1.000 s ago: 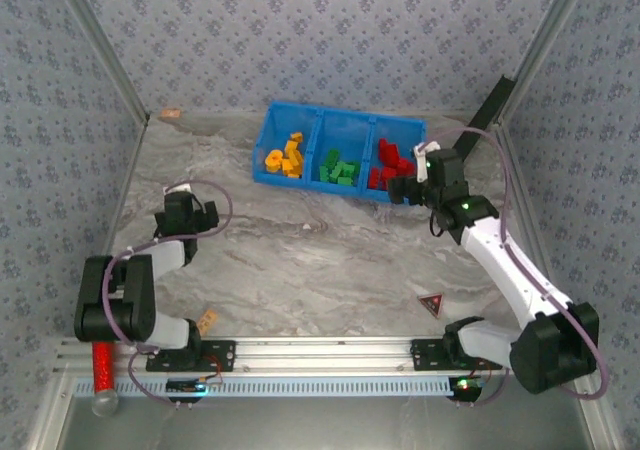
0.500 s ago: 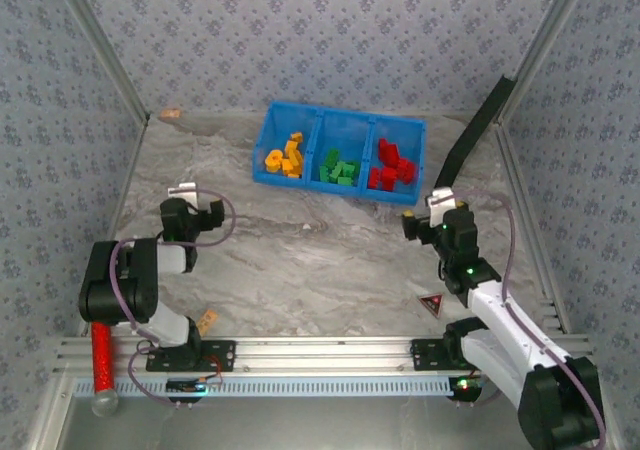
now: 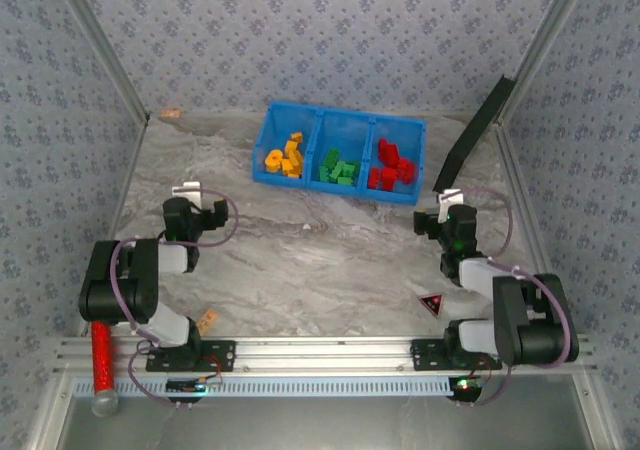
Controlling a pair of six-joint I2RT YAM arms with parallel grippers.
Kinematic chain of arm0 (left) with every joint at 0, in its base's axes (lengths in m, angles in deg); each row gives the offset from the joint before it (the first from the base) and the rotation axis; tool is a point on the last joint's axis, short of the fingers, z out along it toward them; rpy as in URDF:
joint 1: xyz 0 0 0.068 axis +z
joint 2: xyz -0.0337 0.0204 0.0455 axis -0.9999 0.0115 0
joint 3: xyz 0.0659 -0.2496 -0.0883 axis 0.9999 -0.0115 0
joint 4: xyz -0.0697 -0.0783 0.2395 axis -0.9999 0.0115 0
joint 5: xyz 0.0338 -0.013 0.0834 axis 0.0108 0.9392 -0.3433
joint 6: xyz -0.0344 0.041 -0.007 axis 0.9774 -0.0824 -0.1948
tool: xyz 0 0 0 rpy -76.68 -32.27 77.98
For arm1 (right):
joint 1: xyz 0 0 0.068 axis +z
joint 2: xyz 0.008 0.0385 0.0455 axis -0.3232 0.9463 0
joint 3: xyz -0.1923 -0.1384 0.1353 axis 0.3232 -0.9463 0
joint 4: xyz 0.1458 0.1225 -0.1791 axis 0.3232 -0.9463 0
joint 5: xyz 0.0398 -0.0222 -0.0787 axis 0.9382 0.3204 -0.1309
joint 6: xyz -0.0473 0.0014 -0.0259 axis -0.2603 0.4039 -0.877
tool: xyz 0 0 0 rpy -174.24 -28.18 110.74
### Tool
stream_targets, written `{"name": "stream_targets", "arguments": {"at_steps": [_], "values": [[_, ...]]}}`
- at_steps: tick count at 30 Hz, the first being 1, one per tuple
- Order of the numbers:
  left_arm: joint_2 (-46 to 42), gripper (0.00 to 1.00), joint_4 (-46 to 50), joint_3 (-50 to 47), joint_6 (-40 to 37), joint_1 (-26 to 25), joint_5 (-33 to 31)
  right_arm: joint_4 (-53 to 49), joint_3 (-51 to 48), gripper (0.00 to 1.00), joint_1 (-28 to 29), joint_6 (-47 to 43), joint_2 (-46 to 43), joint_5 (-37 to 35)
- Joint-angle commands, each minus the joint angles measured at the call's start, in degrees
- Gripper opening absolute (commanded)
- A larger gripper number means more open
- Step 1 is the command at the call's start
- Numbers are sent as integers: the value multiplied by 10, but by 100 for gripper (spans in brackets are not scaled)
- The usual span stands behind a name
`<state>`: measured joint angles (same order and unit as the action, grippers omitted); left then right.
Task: Sort the legos into containers by color
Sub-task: Reset both arms
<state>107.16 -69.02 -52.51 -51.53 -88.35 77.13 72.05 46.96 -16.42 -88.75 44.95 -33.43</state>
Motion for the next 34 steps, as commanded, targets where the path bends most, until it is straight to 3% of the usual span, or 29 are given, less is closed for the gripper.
{"name": "stream_targets", "arguments": {"at_steps": [1, 4, 8, 9, 11, 34], "values": [[4, 100, -18, 14, -8, -1, -3, 68, 39, 100, -9, -16, 45, 35], [4, 100, -18, 14, -8, -1, -2, 43, 69, 100, -29, -3, 82, 63], [4, 100, -18, 14, -8, 0, -2, 120, 40, 100, -56, 14, 111, 106], [4, 100, -18, 14, -8, 0, -1, 163, 27, 100, -57, 17, 124, 106], [4, 100, -18, 14, -8, 0, -1, 117, 39, 100, -58, 14, 111, 109], [4, 100, -17, 14, -6, 5, 6, 128, 35, 100, -51, 12, 112, 90]]}}
